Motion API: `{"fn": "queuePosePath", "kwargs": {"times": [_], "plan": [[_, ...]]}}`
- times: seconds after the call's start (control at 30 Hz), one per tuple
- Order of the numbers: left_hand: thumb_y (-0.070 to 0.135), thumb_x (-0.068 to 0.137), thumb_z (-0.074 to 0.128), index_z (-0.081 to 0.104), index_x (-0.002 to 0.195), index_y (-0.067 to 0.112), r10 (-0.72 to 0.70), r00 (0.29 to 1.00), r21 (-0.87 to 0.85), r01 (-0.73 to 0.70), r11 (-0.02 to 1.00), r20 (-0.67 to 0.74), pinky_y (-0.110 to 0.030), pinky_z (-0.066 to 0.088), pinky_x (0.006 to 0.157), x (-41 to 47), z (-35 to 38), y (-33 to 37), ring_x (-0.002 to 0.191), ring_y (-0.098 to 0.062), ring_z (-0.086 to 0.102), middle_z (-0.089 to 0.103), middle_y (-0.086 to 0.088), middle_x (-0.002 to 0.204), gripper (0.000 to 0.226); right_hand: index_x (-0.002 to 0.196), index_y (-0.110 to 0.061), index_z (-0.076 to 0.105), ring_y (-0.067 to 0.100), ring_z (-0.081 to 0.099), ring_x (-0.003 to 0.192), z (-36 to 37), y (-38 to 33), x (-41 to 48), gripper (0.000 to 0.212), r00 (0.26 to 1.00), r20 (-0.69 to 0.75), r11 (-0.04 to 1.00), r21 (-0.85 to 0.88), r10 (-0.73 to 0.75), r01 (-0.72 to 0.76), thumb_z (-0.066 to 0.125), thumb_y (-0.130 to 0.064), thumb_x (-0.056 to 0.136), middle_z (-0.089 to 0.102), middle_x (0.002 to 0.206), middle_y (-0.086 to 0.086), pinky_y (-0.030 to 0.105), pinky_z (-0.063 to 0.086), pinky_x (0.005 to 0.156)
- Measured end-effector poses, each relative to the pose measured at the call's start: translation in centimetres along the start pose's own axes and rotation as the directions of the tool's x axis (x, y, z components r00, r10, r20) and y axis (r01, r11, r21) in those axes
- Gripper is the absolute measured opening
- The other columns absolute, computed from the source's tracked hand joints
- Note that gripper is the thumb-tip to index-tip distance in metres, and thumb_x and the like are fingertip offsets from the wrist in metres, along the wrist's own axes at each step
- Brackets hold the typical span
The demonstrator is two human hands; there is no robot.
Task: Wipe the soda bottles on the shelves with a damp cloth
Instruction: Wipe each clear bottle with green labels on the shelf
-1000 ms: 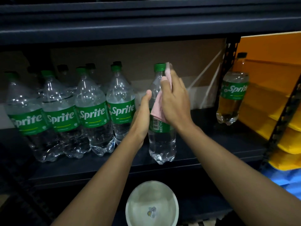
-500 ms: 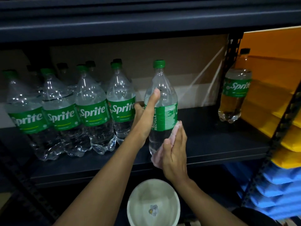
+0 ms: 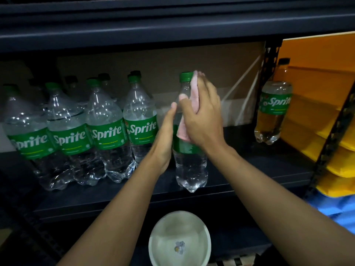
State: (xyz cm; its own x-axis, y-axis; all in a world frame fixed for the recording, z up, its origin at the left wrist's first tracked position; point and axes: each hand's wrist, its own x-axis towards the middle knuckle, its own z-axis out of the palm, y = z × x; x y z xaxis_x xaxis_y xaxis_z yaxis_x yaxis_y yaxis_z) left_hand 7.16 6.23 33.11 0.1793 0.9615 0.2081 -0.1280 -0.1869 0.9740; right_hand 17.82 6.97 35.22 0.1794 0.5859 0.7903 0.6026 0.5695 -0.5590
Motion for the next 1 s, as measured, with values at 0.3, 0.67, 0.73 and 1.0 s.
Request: {"fn": "queuePosePath", "kwargs": {"times": [0.3, 0.67, 0.73, 1.0], "plan": [[0.103, 0.054, 0.066, 0.046, 0.156, 0.033, -0.143, 0.984, -0.063, 0.137, 0.989, -0.102, -0.056, 0.043, 0.115, 3.7, -1.2, -3.9, 0.136, -0.028, 0.06, 0.057, -0.001, 0.153, 0.125, 0.164, -0.03, -0.001, 0.014, 0.014, 0.157, 3.2, 5.4, -12.3, 0.067, 0.994, -0.086, 0.997, 0.036, 0.066, -0.063, 0.031, -0.041, 0.107, 0.007, 0.172, -0.003, 0.048, 0.027, 0.124], [0.091, 0.082, 0.05, 0.062, 0.143, 0.039, -0.002, 0.999, -0.004, 0.002, 1.0, -0.036, -0.043, 0.032, 0.124, 1.3, -0.4, -1.4, 0.139, -0.004, 0.052, 0.055, 0.006, 0.156, 0.081, 0.161, -0.034, 0.01, -0.007, 0.014, 0.151, 0.6, 3.4, -6.4, 0.056, 0.996, 0.016, 0.993, 0.076, 0.091, -0.092, 0.026, -0.045, 0.109, 0.017, 0.167, -0.015, 0.019, 0.017, 0.122], [0.093, 0.082, 0.047, 0.059, 0.145, 0.042, -0.023, 0.999, 0.002, 0.023, 1.0, -0.025, -0.042, 0.036, 0.122, 1.1, -0.1, -1.0, 0.138, -0.003, 0.052, 0.054, 0.007, 0.157, 0.082, 0.162, -0.03, 0.025, -0.009, 0.031, 0.138, 0.0, 1.8, -2.9, 0.053, 0.996, 0.016, 0.991, 0.099, 0.089, -0.091, 0.032, -0.039, 0.11, 0.036, 0.159, -0.013, 0.017, 0.027, 0.111], [0.083, 0.094, 0.047, 0.064, 0.142, 0.026, 0.008, 1.0, 0.043, -0.008, 0.999, 0.011, -0.043, 0.056, 0.104, 1.0, 0.2, -0.6, 0.121, -0.017, 0.071, 0.074, -0.003, 0.132, 0.076, 0.158, -0.026, 0.038, -0.003, 0.048, 0.127, 0.2, 0.6, -0.9, 0.053, 0.995, -0.086, 0.994, 0.098, 0.053, -0.045, 0.042, -0.034, 0.105, 0.051, 0.149, -0.007, 0.028, 0.044, 0.106]]}}
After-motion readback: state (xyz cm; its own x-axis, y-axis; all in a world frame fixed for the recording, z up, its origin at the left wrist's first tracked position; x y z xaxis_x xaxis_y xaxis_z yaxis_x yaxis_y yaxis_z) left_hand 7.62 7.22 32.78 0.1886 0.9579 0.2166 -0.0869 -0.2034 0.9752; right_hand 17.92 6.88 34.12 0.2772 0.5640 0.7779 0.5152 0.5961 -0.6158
